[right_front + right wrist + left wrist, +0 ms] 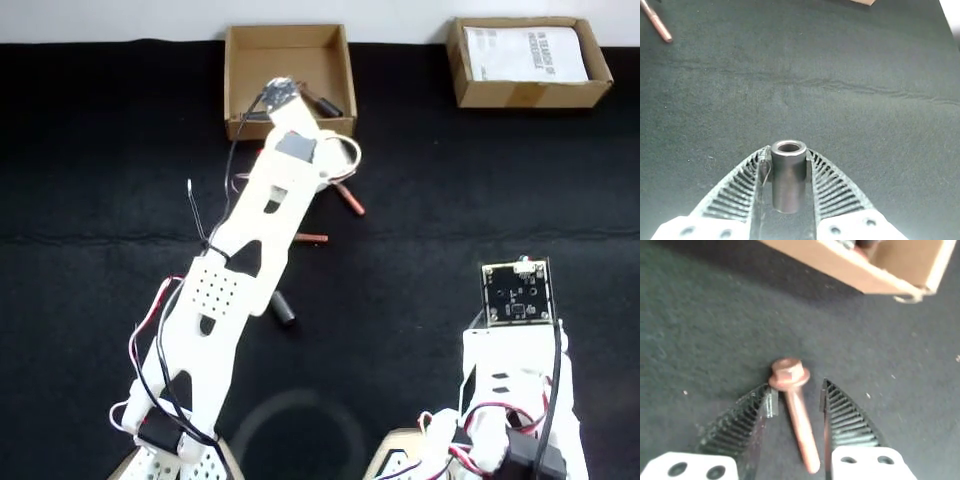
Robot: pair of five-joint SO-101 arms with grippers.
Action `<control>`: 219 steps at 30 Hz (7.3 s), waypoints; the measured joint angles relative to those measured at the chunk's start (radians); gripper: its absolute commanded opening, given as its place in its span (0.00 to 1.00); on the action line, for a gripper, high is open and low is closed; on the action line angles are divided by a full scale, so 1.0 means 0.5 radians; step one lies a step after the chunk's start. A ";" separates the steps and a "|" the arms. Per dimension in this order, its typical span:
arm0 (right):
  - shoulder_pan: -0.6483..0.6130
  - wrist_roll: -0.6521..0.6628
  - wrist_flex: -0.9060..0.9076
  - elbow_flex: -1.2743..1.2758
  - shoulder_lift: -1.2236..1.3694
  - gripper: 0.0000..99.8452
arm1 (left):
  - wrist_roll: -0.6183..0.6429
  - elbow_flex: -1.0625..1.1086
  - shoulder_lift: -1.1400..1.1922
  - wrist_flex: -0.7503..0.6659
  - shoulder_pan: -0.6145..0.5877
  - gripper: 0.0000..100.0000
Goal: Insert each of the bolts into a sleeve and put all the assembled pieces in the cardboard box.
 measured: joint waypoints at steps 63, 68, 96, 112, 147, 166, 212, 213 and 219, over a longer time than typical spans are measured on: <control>-1.163 -1.381 -0.555 0.052 0.003 0.01 | -1.240 0.178 -2.931 1.231 0.258 0.01; -1.375 -1.381 -0.730 0.123 0.003 0.01 | -1.237 0.700 -3.219 1.074 0.258 0.01; -1.531 -1.206 -1.332 0.408 0.012 0.01 | -1.240 2.148 -3.339 -0.298 0.497 0.01; -1.534 -1.206 -1.332 0.411 0.015 0.01 | -1.227 2.464 -3.339 -0.506 0.666 0.01; -1.534 -1.200 -1.350 0.562 0.015 0.01 | -0.985 2.099 -3.336 -0.279 0.479 0.01; -1.421 -1.200 -1.369 0.562 0.015 0.01 | -0.914 2.433 -3.336 -0.396 0.577 0.01; -1.421 -1.197 -1.366 0.568 0.015 0.01 | -1.034 3.007 -3.759 0.080 0.835 0.28; -1.421 -1.197 -1.366 0.568 0.015 0.01 | -1.034 3.004 -3.799 0.110 0.838 0.27; -1.430 -1.194 -1.366 0.568 0.012 0.01 | -1.231 3.004 -4.035 0.270 0.841 0.18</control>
